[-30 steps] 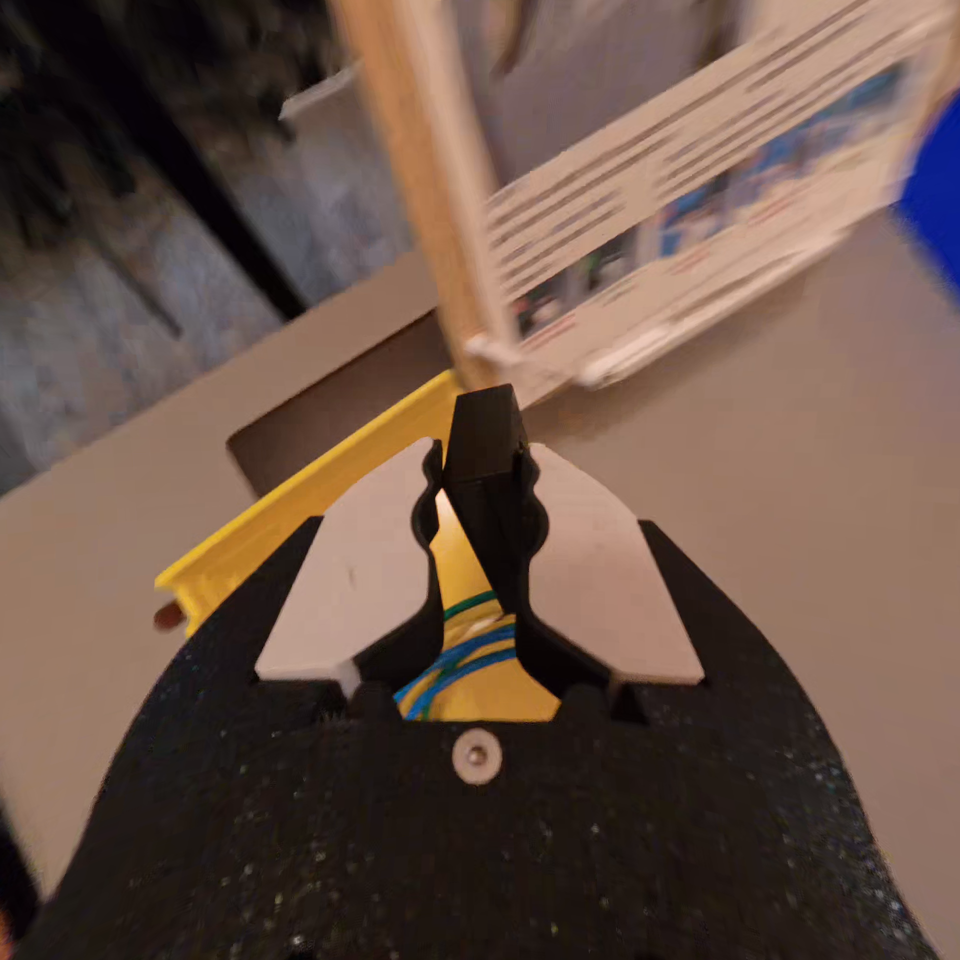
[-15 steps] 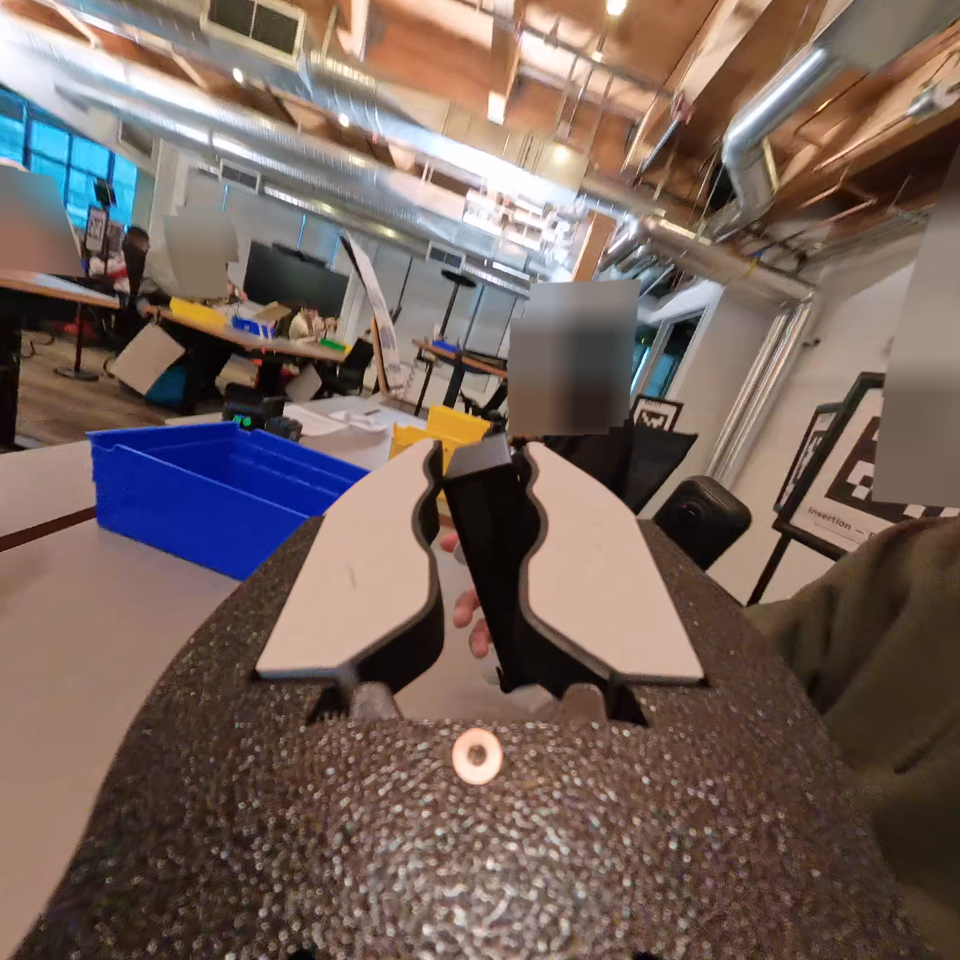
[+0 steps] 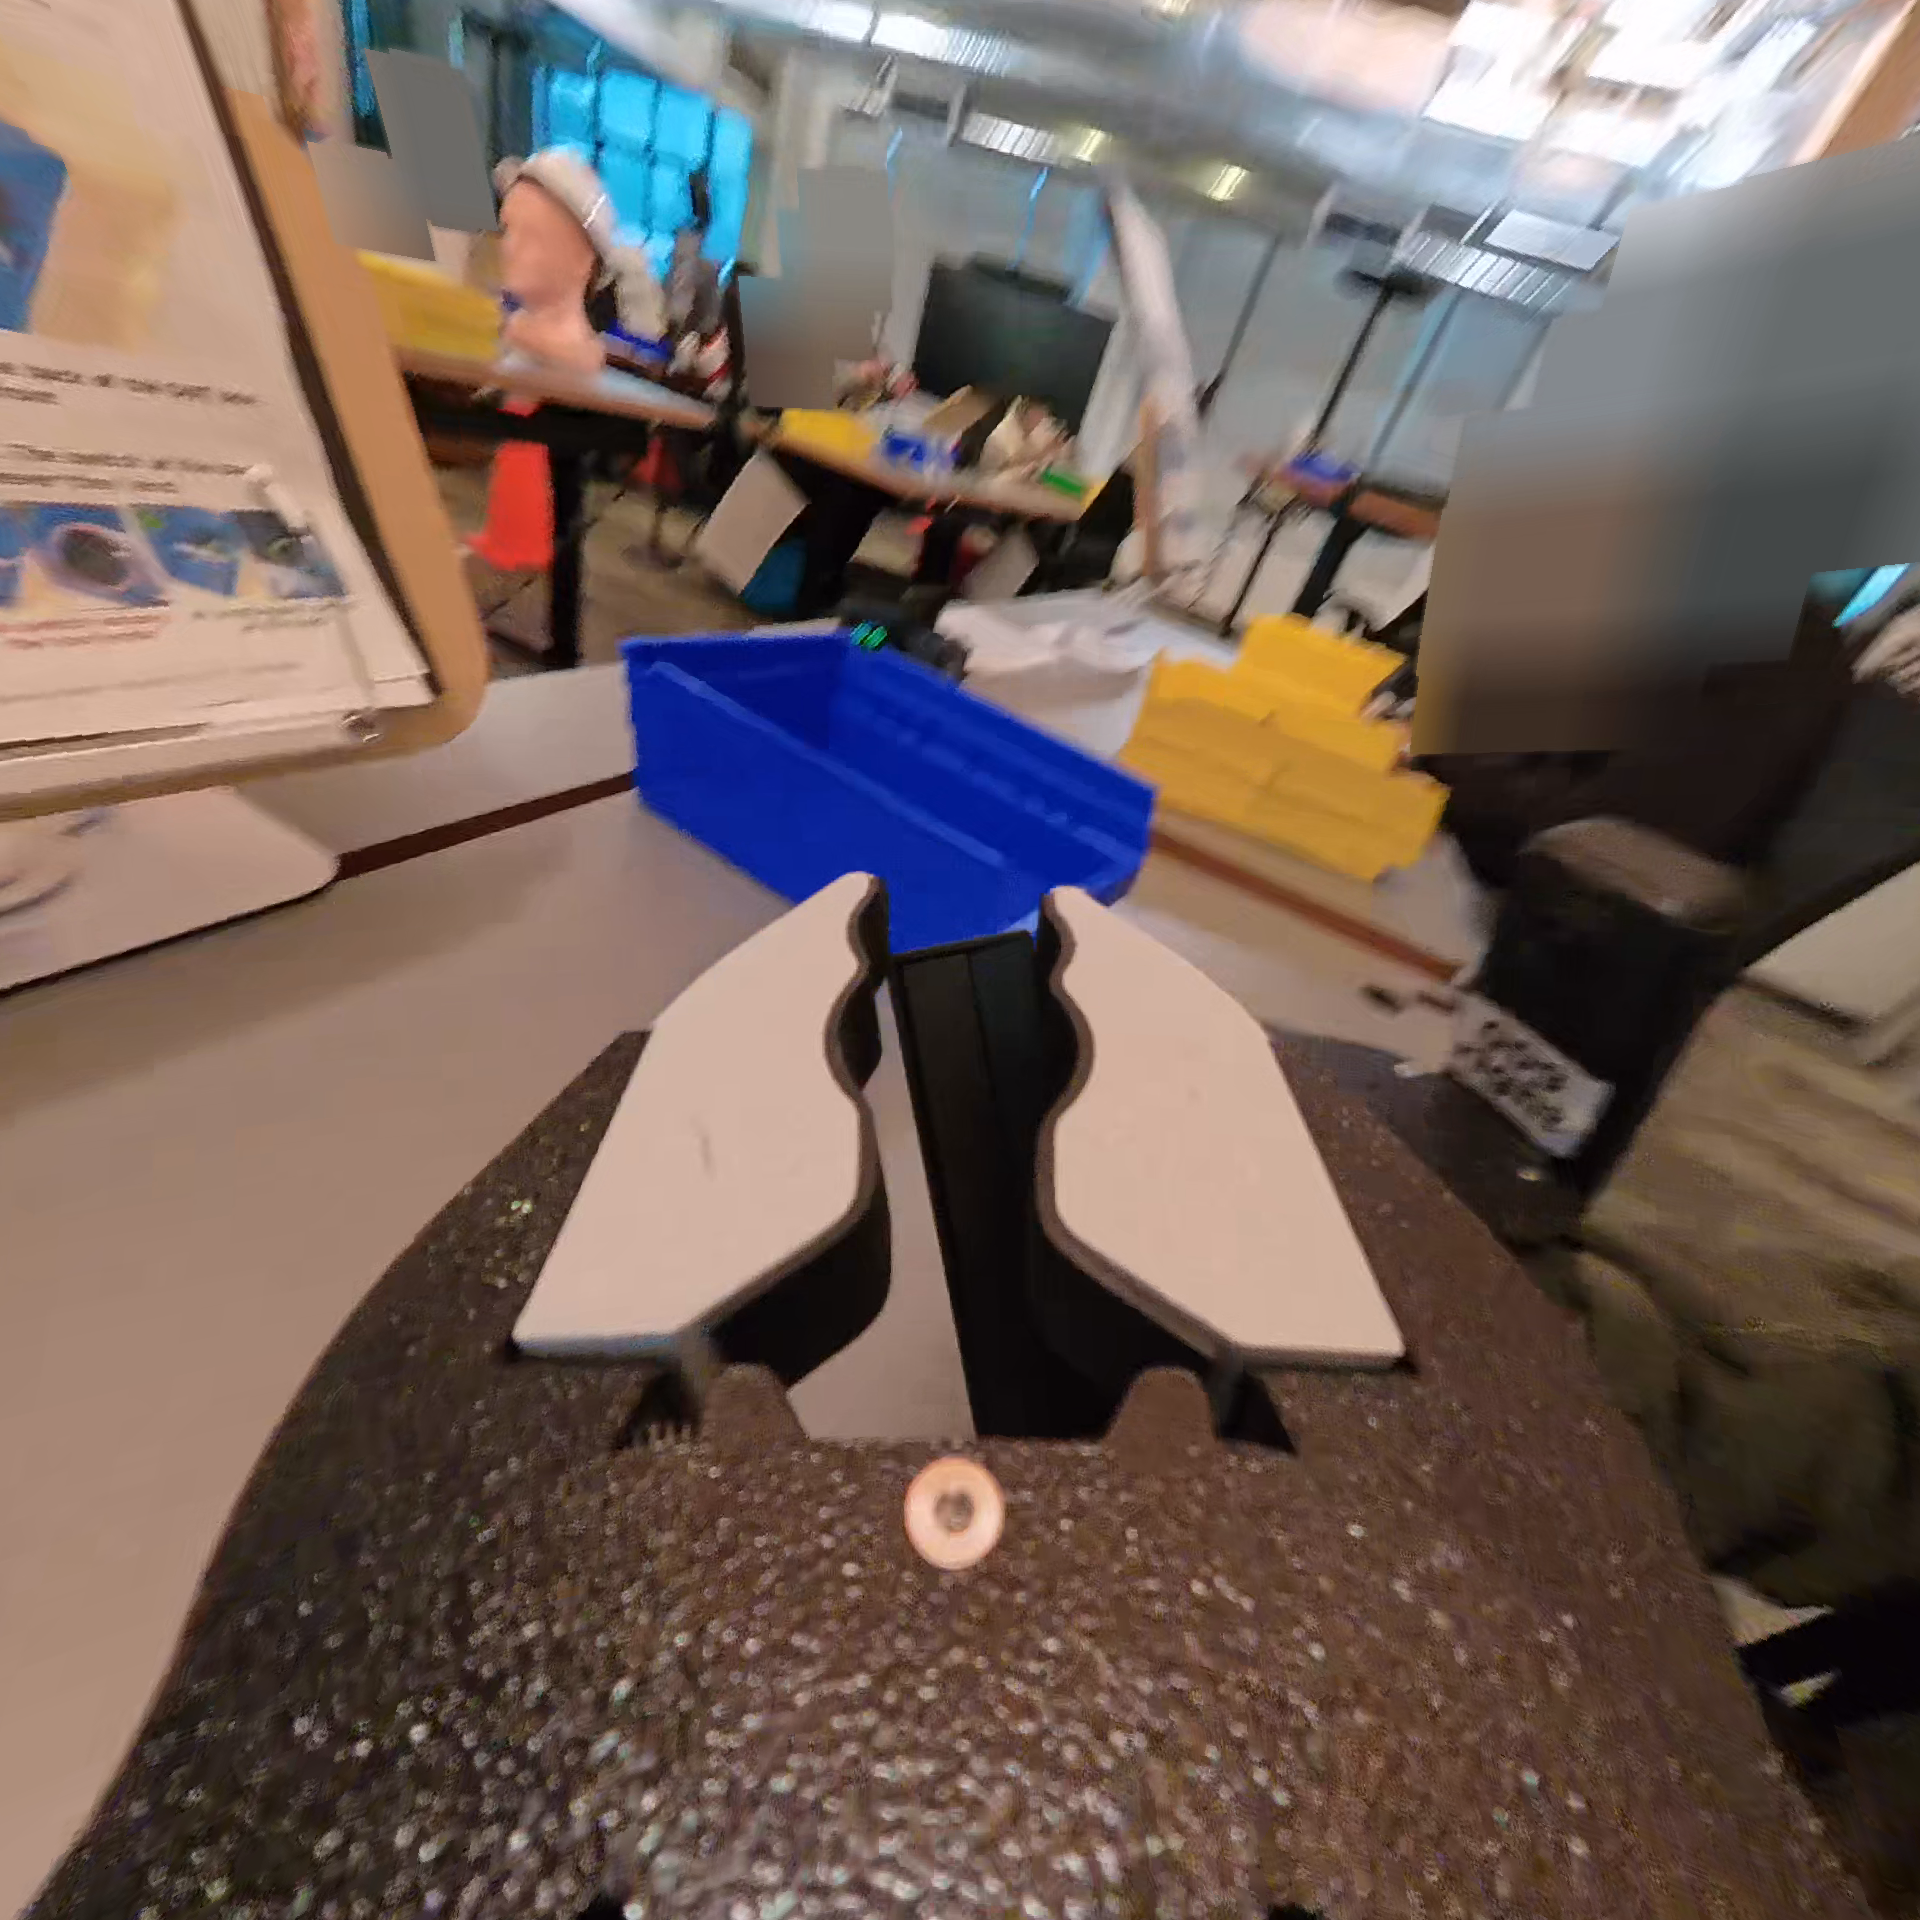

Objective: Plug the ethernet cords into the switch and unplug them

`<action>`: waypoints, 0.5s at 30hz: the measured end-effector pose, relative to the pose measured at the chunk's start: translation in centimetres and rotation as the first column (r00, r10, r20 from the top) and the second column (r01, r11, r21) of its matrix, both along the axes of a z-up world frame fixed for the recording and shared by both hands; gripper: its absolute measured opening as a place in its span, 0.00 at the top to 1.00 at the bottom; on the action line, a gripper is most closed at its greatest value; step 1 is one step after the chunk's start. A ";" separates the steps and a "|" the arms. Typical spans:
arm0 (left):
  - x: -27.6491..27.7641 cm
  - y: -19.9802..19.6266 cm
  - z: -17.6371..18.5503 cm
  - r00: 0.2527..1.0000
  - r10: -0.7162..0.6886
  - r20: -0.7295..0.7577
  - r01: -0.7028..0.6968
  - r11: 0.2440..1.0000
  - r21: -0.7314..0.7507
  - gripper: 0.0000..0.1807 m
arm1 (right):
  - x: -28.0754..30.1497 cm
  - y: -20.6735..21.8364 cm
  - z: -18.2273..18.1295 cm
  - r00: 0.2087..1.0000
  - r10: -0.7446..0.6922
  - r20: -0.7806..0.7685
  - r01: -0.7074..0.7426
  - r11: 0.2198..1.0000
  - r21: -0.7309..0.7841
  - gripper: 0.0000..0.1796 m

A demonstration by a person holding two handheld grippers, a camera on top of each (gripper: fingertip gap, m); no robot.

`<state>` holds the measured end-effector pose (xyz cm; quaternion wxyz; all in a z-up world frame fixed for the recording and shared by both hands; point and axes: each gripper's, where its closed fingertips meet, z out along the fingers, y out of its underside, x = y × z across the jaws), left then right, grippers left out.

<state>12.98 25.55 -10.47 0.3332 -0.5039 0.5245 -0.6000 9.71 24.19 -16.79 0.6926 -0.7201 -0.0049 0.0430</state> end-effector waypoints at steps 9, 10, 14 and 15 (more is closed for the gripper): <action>0.3 -3.1 -0.2 0.983 -0.158 -0.096 0.171 0.974 0.145 0.85 | 0.1 -1.1 -0.1 0.916 0.317 -0.245 -0.290 0.947 0.140 0.56; 0.1 -3.5 0.2 0.978 -0.190 -0.084 0.199 0.972 0.128 0.85 | -0.1 -1.5 0.3 0.883 0.374 -0.285 -0.331 0.925 0.187 0.62; -0.2 -4.6 0.6 0.964 -0.260 -0.059 0.265 0.959 0.101 0.85 | -0.8 -2.2 1.3 0.854 0.443 -0.272 -0.380 0.889 0.255 0.73; -0.2 -4.7 0.6 0.961 -0.272 -0.053 0.276 0.956 0.095 0.85 | -1.3 -2.3 1.2 0.853 0.456 -0.255 -0.401 0.884 0.238 0.77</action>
